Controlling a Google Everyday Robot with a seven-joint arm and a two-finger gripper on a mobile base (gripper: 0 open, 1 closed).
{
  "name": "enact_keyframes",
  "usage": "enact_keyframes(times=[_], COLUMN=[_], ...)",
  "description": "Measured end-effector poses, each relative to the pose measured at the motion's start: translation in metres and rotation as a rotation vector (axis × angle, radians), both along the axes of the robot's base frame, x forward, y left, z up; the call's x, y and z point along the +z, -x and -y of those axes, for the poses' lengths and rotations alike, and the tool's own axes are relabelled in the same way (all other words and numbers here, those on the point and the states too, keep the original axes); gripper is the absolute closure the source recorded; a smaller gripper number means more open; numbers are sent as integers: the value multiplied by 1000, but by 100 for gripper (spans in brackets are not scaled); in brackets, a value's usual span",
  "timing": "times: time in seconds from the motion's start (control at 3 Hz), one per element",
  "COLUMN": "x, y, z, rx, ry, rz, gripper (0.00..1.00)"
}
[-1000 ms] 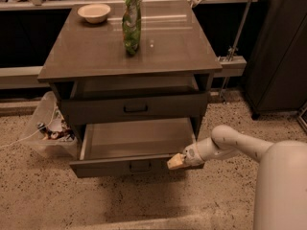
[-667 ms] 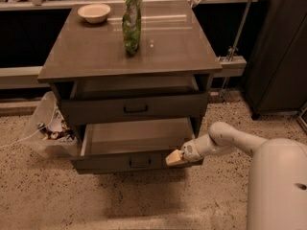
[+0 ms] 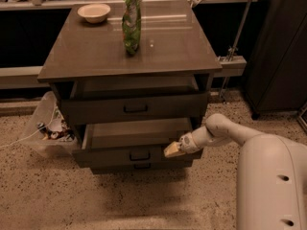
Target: Close middle drawer
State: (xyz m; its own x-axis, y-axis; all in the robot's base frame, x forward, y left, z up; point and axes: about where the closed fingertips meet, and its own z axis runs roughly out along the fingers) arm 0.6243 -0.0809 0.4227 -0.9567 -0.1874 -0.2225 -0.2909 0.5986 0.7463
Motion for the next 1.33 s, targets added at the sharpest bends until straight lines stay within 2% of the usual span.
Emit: enact_keyframes(times=[0.33, 0.67, 1.33], x=[0, -13, -24], y=[0, 5, -1], z=[0, -8, -6], rx=[0, 16, 1], ry=[0, -9, -9], rz=[0, -44, -94], gripper=[100, 100, 100])
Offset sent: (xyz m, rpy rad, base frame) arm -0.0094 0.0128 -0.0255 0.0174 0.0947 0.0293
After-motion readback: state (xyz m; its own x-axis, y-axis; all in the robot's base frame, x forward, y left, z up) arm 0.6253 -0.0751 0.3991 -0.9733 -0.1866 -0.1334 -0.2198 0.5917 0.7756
